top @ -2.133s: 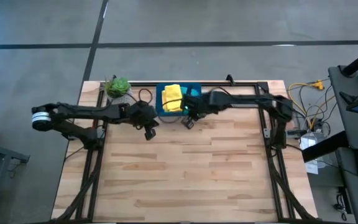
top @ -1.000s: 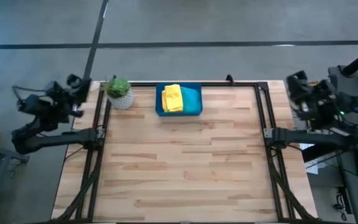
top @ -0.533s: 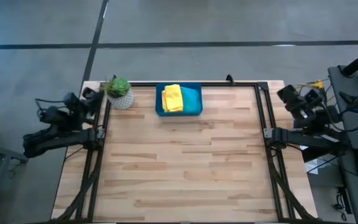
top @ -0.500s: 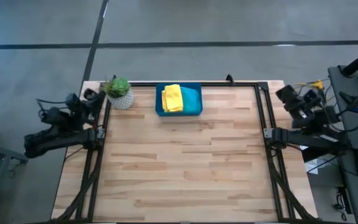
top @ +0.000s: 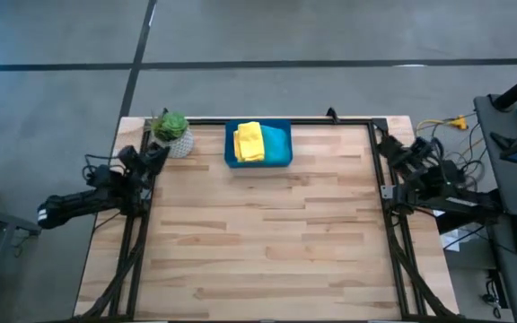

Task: Fold microfiber towels
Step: Return to Home Position

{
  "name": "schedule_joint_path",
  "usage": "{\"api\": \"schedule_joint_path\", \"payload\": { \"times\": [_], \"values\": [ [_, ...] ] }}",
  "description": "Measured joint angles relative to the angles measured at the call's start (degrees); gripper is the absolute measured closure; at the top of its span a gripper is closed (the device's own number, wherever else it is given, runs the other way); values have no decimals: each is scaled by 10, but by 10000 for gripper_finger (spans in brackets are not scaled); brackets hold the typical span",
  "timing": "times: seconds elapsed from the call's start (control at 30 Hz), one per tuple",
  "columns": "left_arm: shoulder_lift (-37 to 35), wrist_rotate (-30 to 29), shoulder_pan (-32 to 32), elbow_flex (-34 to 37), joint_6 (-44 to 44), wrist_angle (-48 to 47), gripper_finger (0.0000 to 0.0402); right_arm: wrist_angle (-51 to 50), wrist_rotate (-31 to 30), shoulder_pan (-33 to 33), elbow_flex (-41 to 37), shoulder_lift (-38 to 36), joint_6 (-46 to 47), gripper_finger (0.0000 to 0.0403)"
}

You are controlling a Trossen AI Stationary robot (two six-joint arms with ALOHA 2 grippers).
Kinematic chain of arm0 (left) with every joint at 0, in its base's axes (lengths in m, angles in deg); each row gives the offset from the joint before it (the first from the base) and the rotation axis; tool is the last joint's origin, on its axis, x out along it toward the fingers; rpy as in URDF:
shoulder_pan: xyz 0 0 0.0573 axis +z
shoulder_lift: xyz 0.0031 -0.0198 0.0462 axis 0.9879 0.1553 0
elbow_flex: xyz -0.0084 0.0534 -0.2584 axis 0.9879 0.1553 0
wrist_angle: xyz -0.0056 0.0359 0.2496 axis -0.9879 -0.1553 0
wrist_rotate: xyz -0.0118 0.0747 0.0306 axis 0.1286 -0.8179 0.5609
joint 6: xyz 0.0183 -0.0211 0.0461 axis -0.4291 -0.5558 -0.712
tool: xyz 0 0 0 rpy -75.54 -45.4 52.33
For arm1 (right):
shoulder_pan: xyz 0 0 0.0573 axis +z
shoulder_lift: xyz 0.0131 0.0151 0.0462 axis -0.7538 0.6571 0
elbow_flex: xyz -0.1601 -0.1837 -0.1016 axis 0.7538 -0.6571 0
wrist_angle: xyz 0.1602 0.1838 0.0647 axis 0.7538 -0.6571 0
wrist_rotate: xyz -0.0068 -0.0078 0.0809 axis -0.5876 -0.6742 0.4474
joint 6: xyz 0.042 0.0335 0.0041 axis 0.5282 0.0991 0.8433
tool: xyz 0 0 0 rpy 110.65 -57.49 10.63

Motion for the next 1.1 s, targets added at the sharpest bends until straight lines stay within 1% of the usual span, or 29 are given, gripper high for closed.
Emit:
{"api": "schedule_joint_path", "payload": {
  "times": [0.07, 0.1, 0.2, 0.3, 0.43, 0.53, 0.67, 0.73, 0.83, 0.93, 1.03, 1.1],
  "values": [
    [0, 10, 0, 0, 20, -48, 401, 10, -7, 0, -22, 1, 29, 394],
    [0, 18, -1, 1, 27, -52, 401, 26, -9, 0, -37, 1, 41, 394],
    [0, 21, 0, 1, 28, -39, 401, 136, -19, 0, -88, 0, 48, 394],
    [0, 31, 0, 2, 31, -61, 401, 120, -17, 1, -88, 0, 51, 394],
    [0, 56, 0, 2, 62, -151, 401, 49, -5, 0, -88, 0, 41, 394],
    [3, 67, 0, 2, 88, -210, 401, -12, -3, 0, -88, 0, 10, 394],
    [10, 80, 0, 2, 79, -289, 401, -85, -2, 0, -88, 0, -59, 394],
    [16, 103, 0, 2, 76, -330, 401, -125, 8, 0, -88, 0, -64, 394],
    [30, 138, -1, 2, 74, -334, 401, -207, 46, 0, -88, 0, -63, 394],
    [48, 141, -1, 1, 74, -331, 401, -309, 57, 0, -87, 1, -74, 394],
    [64, 141, -1, 2, 74, -329, 401, -322, 56, -1, -76, 31, -148, 394],
    [72, 141, 0, 1, 74, -330, 401, -325, 56, 0, -75, 43, -171, 394]
  ]
}}
